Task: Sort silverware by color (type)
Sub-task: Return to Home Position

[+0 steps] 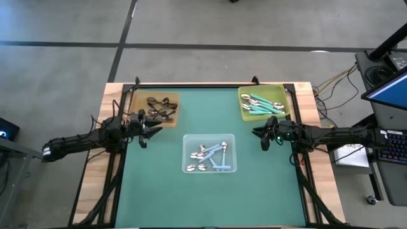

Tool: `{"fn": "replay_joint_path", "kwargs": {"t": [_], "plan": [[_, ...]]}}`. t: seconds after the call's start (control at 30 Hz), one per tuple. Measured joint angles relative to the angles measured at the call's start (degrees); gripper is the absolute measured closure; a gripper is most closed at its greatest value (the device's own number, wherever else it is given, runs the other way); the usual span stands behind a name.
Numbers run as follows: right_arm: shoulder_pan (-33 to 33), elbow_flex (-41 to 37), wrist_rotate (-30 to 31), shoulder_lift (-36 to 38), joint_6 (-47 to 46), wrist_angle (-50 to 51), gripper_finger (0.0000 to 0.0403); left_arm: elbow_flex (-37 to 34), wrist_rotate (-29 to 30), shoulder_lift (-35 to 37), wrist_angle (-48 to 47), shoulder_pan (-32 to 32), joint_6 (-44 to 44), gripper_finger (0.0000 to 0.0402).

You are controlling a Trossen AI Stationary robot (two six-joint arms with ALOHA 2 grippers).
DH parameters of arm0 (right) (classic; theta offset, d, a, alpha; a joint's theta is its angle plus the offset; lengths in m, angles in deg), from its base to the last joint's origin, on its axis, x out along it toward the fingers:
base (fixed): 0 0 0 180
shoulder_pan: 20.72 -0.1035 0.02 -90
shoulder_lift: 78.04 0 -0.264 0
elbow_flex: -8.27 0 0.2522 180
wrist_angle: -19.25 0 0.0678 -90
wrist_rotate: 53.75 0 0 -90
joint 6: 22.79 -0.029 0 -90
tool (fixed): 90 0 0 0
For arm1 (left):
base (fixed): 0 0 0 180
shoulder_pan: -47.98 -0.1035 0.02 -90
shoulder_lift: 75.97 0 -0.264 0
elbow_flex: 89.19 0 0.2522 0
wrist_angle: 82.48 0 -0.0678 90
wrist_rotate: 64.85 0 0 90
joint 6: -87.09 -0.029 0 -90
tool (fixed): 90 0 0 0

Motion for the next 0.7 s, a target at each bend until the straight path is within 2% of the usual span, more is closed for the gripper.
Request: {"fn": "replay_joint_path", "kwargs": {"t": [0.3,0.7], "plan": [[0.0,0.0,0.0,0.0,0.0,0.0,0.0319,0.0,0.0,0.0,0.0,0.0,0.0,0.0274],[0.0,0.0,0.0,0.0,0.0,0.0,0.033,0.0,0.0,0.0,0.0,0.0,0.0,0.0274]]}}
